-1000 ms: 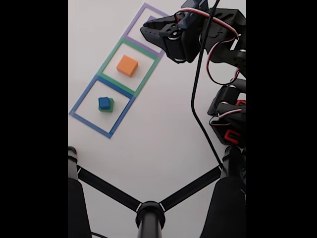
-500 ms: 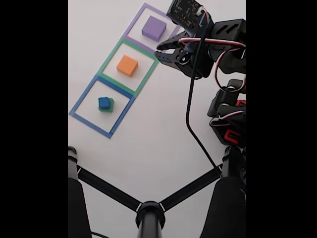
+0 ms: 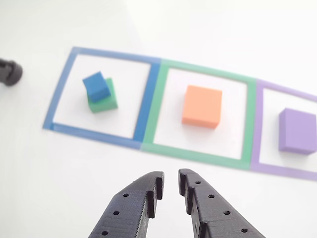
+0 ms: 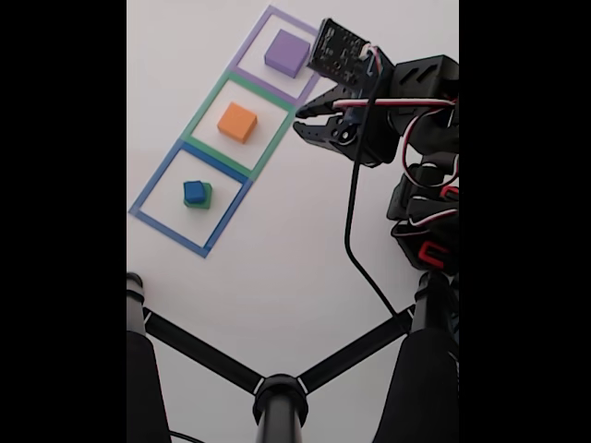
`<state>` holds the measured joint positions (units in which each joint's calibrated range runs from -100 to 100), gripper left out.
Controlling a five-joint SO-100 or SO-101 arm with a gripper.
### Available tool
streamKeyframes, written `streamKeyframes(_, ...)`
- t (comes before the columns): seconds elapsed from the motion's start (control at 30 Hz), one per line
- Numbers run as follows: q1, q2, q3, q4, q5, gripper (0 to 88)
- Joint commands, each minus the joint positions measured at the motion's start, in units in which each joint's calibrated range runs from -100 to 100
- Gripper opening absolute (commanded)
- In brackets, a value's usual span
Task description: Tower of hanoi
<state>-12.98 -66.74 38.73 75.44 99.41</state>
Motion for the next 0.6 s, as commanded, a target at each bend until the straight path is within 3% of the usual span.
streamKeyframes(0.0, -1.5, -1.5, 4.8, -3.9, 0.6, 0.1)
streamKeyframes(0.1, -3.2, -2.0, 10.7, -10.6, 0.6, 0.1)
streamKeyframes(0.13, -3.6, -2.0, 13.1, -13.9, 0.6, 7.9)
streamKeyframes(0.17, -3.6, -2.0, 15.7, -17.4, 0.6, 27.9)
streamKeyframes(0.2, -3.5, -2.1, 18.7, -21.0, 0.6, 35.7)
streamKeyframes(0.27, -3.2, -1.8, 23.1, -26.9, 0.6, 21.8)
streamKeyframes(0.57, -5.5, 1.4, 36.4, -49.3, 0.6, 34.3)
